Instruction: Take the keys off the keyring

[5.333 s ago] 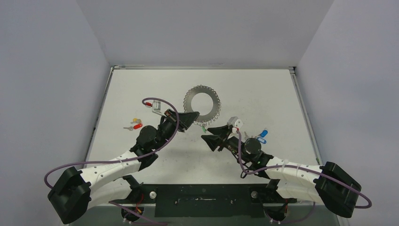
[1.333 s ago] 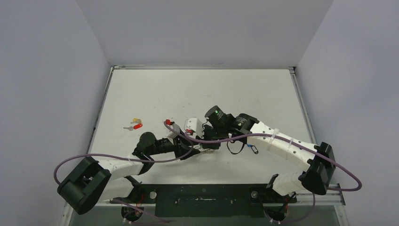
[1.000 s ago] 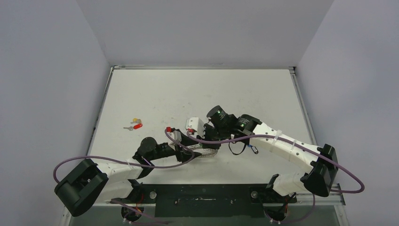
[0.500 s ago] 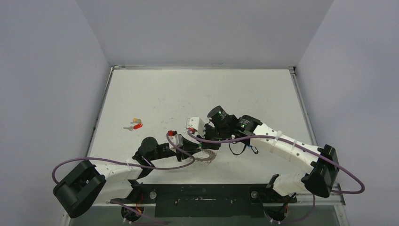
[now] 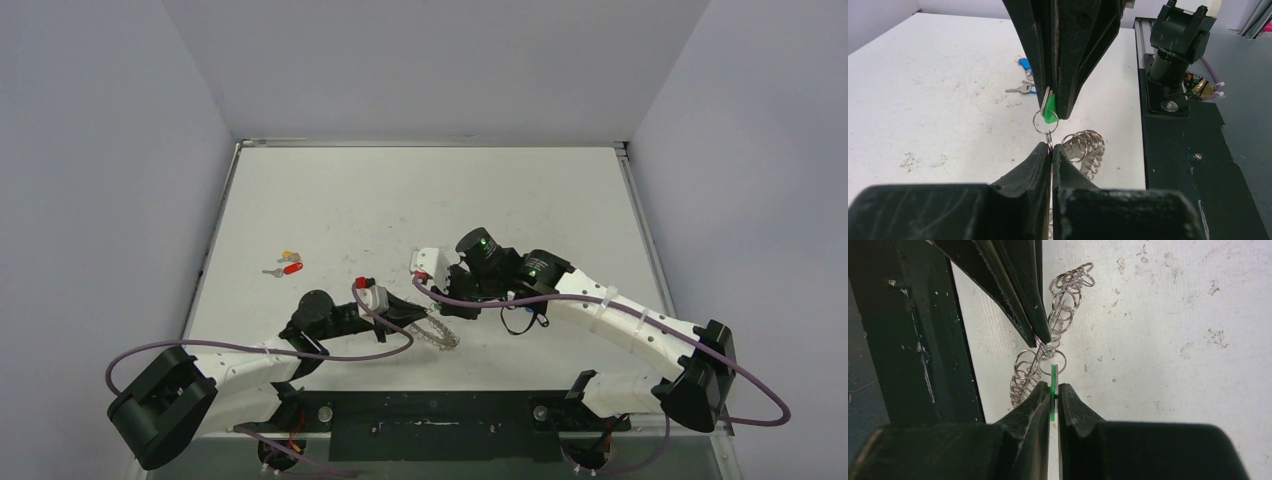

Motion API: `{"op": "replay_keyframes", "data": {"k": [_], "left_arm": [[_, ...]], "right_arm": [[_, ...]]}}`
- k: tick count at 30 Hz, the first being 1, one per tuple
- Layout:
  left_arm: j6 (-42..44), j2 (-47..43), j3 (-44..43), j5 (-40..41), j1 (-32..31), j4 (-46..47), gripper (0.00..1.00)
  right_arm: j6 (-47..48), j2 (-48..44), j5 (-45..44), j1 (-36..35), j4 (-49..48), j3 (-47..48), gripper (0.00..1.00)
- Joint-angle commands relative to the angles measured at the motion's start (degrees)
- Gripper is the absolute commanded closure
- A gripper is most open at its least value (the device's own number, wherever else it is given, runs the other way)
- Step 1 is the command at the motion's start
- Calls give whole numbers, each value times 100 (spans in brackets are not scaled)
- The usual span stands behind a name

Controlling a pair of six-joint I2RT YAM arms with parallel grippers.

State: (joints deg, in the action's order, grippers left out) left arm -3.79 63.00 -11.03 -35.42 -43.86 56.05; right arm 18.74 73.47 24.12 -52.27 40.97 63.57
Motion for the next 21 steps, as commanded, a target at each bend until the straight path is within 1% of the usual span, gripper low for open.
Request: {"op": "replay_keyframes", "data": {"k": [1, 5, 12, 16, 21], "left_arm": [[-164, -234, -52, 209, -4, -36, 100], [-452, -352, -76, 283, 48, 79, 100], [-1110, -244, -50, 367, 84, 784, 100], [-1324, -139, -40, 404, 105, 1088, 100], [-1540, 19, -17, 194, 106, 1447, 100]], "right_arm": [[-22, -320, -415, 60, -80, -31, 100], [-52, -230, -316, 42, -128, -108, 100], [-81, -114, -194, -20, -276, -224, 100], [-98, -33, -132, -33, -414, -305, 100], [-125, -42, -236, -25, -634, -440, 100]]}}
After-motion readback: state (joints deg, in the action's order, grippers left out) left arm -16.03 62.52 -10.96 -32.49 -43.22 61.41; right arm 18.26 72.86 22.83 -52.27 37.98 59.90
